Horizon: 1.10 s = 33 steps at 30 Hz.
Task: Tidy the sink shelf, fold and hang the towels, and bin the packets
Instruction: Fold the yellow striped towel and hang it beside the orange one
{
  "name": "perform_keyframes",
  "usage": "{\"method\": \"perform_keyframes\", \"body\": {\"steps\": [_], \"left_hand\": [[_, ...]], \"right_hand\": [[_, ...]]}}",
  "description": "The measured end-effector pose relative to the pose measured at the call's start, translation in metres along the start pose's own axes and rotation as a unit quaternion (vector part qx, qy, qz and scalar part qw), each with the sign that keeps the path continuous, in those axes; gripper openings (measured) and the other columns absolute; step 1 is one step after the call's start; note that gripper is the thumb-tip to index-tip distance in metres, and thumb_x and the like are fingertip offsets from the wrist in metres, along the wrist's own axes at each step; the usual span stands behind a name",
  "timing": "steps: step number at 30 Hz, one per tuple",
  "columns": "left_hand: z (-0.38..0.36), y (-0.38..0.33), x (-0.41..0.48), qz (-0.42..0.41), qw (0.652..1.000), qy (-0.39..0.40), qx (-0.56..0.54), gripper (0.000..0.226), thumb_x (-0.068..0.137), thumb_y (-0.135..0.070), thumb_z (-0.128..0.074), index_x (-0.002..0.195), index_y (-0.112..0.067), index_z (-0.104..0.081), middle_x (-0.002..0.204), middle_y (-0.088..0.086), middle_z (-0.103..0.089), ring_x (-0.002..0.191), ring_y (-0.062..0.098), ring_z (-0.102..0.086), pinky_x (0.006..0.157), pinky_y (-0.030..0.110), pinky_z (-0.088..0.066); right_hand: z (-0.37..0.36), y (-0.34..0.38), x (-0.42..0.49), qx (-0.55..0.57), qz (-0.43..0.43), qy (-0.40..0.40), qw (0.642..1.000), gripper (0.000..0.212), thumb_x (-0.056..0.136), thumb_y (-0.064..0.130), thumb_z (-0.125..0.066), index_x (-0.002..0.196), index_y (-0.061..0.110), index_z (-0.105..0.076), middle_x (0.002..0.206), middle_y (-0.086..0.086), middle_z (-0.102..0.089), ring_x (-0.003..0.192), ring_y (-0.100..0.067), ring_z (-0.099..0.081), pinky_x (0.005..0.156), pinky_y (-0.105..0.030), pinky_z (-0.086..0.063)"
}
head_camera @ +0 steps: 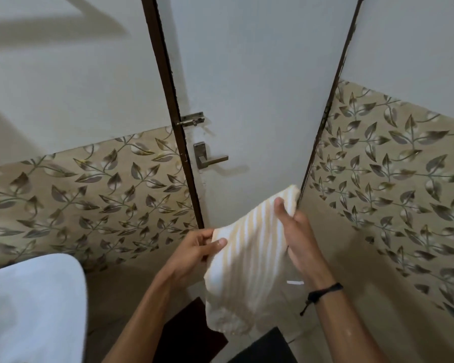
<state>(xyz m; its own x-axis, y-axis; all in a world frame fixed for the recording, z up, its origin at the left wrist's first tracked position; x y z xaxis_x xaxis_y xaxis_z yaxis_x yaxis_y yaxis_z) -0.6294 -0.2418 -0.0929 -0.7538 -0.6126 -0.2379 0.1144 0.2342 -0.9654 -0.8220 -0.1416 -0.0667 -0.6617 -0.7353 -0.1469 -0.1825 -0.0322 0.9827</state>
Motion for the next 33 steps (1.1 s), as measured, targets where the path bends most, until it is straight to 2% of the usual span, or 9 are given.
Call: {"method": "perform_keyframes", "body": {"steps": [5,7,11,14,20,22,26,30,33], "left_hand": [[0.018,0.001,-0.008,-0.045,0.986,-0.131,-0.091,0.033,0.095,-0.023,-0.065,0.113,0.005,-0.064,0.1,0.015,-0.072,0.091,0.028,-0.066,0.074,0.033,-0.056],[0.017,-0.006,-0.011,-0.06,0.975,-0.141,-0.16,0.036,0.095,-0.021,-0.065,0.119,0.005,-0.062,0.112,0.025,-0.071,0.097,0.033,-0.067,0.086,0.046,-0.057],[0.015,-0.015,-0.01,-0.065,0.971,-0.156,-0.166,0.026,0.097,-0.02,-0.067,0.113,0.001,-0.066,0.114,0.028,-0.071,0.096,0.036,-0.068,0.094,0.058,-0.053],[0.019,-0.008,-0.01,-0.042,0.975,-0.171,-0.138,0.028,0.088,-0.031,-0.074,0.107,-0.011,-0.068,0.111,0.024,-0.072,0.093,0.034,-0.07,0.094,0.059,-0.055],[0.038,0.034,-0.017,0.02,0.991,-0.128,-0.022,0.105,0.075,-0.019,-0.09,0.15,-0.055,-0.028,0.149,0.009,-0.043,0.115,0.016,-0.067,0.085,0.037,-0.062],[0.037,0.021,-0.018,-0.027,0.989,-0.145,-0.031,0.091,0.085,0.0,-0.076,0.152,-0.043,-0.034,0.13,-0.003,-0.059,0.093,0.004,-0.073,0.074,0.028,-0.062],[0.042,0.023,-0.016,-0.037,0.987,-0.135,-0.075,0.089,0.084,-0.009,-0.074,0.152,-0.048,-0.031,0.115,0.023,-0.073,0.094,0.031,-0.076,0.076,0.041,-0.062],[0.037,0.05,-0.024,-0.001,0.997,-0.077,0.013,0.11,0.081,-0.012,-0.081,0.151,-0.063,-0.014,0.158,0.009,-0.036,0.12,0.025,-0.067,0.092,0.04,-0.059],[0.045,0.045,-0.029,-0.05,0.987,-0.149,0.028,0.101,0.085,-0.011,-0.08,0.152,-0.059,-0.02,0.162,-0.005,-0.022,0.127,0.02,-0.06,0.095,0.039,-0.059]], "right_hand": [[-0.001,-0.027,-0.006,0.205,-0.079,0.086,0.972,0.052,0.083,0.028,-0.071,0.125,-0.001,-0.064,0.117,-0.015,-0.074,0.105,-0.023,-0.073,0.091,-0.038,-0.059],[-0.004,-0.019,-0.012,0.274,-0.033,0.163,0.947,0.074,0.076,0.042,-0.08,0.135,0.002,-0.057,0.128,-0.014,-0.069,0.116,-0.027,-0.067,0.096,-0.04,-0.057],[-0.009,-0.078,-0.043,0.09,-0.062,0.132,0.985,0.072,0.062,0.057,-0.085,0.116,0.012,-0.067,0.111,-0.005,-0.077,0.118,-0.035,-0.066,0.084,-0.028,-0.059],[-0.009,-0.099,-0.048,0.089,-0.083,0.073,0.99,0.069,0.061,0.051,-0.09,0.111,0.007,-0.072,0.108,-0.013,-0.077,0.107,-0.033,-0.072,0.083,-0.038,-0.059],[-0.026,-0.085,-0.029,0.081,-0.12,0.089,0.985,0.039,0.087,0.034,-0.071,0.108,0.001,-0.071,0.107,-0.021,-0.075,0.099,-0.03,-0.074,0.091,-0.043,-0.057],[-0.022,-0.084,-0.027,0.026,-0.128,0.107,0.986,0.034,0.094,0.035,-0.067,0.111,0.006,-0.072,0.107,-0.013,-0.077,0.101,-0.026,-0.074,0.089,-0.038,-0.057],[0.001,-0.09,-0.029,-0.035,-0.115,0.038,0.992,0.026,0.096,0.033,-0.067,0.1,0.01,-0.078,0.095,-0.007,-0.079,0.092,-0.021,-0.075,0.083,-0.031,-0.056],[0.002,-0.091,-0.029,0.02,-0.121,-0.02,0.992,0.033,0.095,0.033,-0.068,0.092,0.001,-0.074,0.086,-0.009,-0.072,0.083,-0.021,-0.065,0.081,-0.036,-0.051],[-0.005,-0.082,-0.031,-0.007,-0.104,0.008,0.995,0.026,0.093,0.035,-0.071,0.096,0.011,-0.077,0.093,-0.002,-0.078,0.086,-0.015,-0.073,0.078,-0.028,-0.056]]}}
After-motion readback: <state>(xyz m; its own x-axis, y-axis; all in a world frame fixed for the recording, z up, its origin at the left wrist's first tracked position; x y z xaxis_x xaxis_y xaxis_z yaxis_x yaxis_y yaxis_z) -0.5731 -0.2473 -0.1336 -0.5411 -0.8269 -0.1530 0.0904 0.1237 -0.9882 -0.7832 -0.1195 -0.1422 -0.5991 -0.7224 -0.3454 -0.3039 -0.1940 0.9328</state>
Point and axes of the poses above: each hand's wrist, its own x-axis towards the middle knuckle, its own z-axis out of the back of the hand, y = z × x, the point moved 10 cm from there along x, towards the middle knuckle
